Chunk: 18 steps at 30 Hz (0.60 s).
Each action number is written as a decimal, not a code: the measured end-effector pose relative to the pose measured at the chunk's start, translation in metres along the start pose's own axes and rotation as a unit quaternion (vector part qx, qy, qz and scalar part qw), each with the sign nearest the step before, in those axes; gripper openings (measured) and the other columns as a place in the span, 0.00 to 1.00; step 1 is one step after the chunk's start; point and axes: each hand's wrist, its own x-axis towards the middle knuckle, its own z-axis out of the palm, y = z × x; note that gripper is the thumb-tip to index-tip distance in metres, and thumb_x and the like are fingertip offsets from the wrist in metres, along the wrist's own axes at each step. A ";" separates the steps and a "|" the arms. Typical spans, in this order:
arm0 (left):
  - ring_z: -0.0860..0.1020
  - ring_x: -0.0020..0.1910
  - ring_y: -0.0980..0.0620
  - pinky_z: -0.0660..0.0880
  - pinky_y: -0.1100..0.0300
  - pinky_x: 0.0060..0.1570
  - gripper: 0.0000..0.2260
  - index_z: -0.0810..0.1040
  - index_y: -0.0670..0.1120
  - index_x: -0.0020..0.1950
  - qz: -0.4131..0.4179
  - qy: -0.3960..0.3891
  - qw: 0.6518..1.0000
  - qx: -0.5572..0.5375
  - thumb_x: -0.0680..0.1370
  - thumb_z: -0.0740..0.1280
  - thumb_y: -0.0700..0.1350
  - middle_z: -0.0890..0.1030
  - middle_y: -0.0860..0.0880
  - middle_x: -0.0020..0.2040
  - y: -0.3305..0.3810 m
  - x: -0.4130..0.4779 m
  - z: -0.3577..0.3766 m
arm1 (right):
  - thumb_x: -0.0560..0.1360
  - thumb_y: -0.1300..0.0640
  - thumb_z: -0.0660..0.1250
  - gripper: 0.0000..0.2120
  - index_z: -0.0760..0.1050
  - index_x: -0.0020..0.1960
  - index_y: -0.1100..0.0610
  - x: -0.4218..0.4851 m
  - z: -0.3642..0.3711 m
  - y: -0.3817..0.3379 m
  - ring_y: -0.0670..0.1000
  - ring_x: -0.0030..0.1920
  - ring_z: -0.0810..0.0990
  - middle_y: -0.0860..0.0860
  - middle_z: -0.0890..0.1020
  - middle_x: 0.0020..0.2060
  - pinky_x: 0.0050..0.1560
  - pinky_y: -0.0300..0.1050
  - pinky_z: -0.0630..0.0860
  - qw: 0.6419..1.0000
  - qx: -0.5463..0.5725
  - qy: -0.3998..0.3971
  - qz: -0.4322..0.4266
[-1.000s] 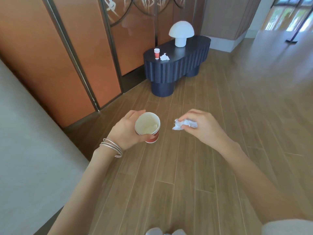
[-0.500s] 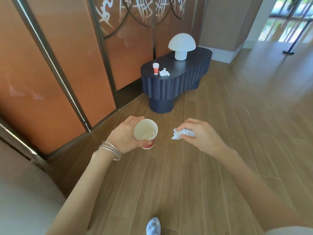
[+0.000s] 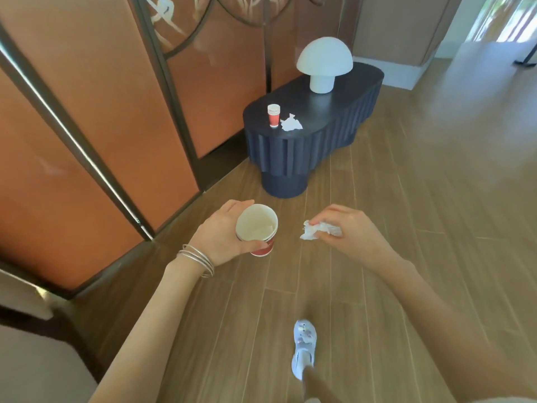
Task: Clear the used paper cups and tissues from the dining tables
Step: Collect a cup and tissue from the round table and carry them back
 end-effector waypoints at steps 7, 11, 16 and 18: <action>0.71 0.60 0.51 0.71 0.55 0.58 0.37 0.63 0.51 0.70 0.000 -0.004 1.000 0.023 0.65 0.75 0.56 0.69 0.52 0.65 -0.016 0.141 -0.009 | 0.73 0.58 0.67 0.08 0.80 0.51 0.52 0.139 -0.017 0.055 0.49 0.48 0.78 0.47 0.80 0.49 0.49 0.52 0.75 1.000 0.007 0.006 -0.013; 0.71 0.61 0.51 0.68 0.59 0.58 0.37 0.64 0.50 0.70 0.001 0.016 1.000 0.015 0.65 0.75 0.56 0.69 0.51 0.66 -0.016 0.231 -0.028 | 0.73 0.57 0.67 0.08 0.80 0.51 0.52 0.227 -0.042 0.082 0.49 0.49 0.78 0.47 0.80 0.49 0.49 0.53 0.75 1.000 0.011 0.020 -0.021; 0.71 0.61 0.52 0.70 0.56 0.60 0.37 0.64 0.51 0.70 -0.003 0.029 1.000 0.005 0.65 0.75 0.56 0.69 0.52 0.66 -0.022 0.315 -0.027 | 0.73 0.58 0.67 0.08 0.80 0.52 0.53 0.310 -0.053 0.117 0.50 0.49 0.78 0.47 0.80 0.50 0.49 0.52 0.75 0.999 -0.008 0.005 -0.033; 0.71 0.61 0.52 0.69 0.57 0.60 0.38 0.64 0.52 0.70 -0.008 0.024 1.000 0.007 0.65 0.75 0.56 0.69 0.52 0.66 -0.029 0.340 -0.024 | 0.73 0.58 0.67 0.08 0.79 0.51 0.53 0.332 -0.050 0.128 0.49 0.50 0.77 0.47 0.79 0.50 0.50 0.51 0.75 0.999 -0.008 -0.003 -0.035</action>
